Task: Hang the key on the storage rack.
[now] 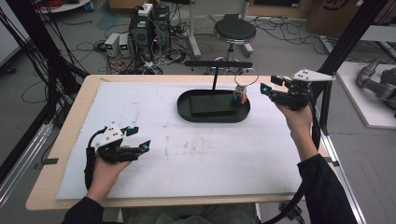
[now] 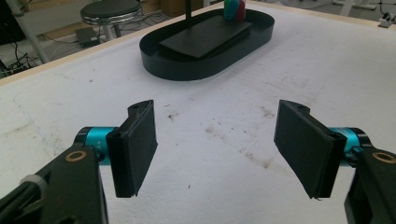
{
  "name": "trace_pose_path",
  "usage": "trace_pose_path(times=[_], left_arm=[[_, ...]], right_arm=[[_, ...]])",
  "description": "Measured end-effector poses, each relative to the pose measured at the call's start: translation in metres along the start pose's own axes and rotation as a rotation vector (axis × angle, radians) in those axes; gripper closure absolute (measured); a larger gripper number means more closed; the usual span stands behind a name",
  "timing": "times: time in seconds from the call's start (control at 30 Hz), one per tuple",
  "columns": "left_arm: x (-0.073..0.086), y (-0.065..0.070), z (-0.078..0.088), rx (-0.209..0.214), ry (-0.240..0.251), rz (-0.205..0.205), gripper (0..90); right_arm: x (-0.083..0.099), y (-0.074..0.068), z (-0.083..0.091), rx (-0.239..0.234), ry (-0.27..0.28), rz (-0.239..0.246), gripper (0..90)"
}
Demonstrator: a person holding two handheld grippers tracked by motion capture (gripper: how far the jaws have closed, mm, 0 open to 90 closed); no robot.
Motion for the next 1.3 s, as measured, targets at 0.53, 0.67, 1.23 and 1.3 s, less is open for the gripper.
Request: trace_pose_path(times=[0.53,0.67,1.23,1.3], left_arm=[[0.001,-0.005,0.002,-0.012,0.009,-0.014,26.6],[0.003,-0.001,0.004,-0.022,0.004,-0.037,26.6],[0.008,-0.007,0.011,-0.041,0.013,-0.021,24.8],[0.009,-0.007,0.009,-0.04,0.009,-0.019,24.7]], right_arm=[[0.089,-0.042,0.038,0.027,-0.005,-0.122,36.9],[0.097,-0.046,0.039,0.053,-0.022,-0.115,36.9],[0.114,-0.053,0.034,0.045,-0.085,-0.062,35.8],[0.114,-0.054,0.033,0.044,-0.09,-0.058,35.2]])
Point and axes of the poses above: each handheld gripper's, and its own axes: z roughly backward along the jaws, x roughly out of its underside, y roughly to its right, the point moved 6 cm from there along -z, roughly forward along the jaws, and after that the axes turned 13 degrees about z, right-handed, at the moved point
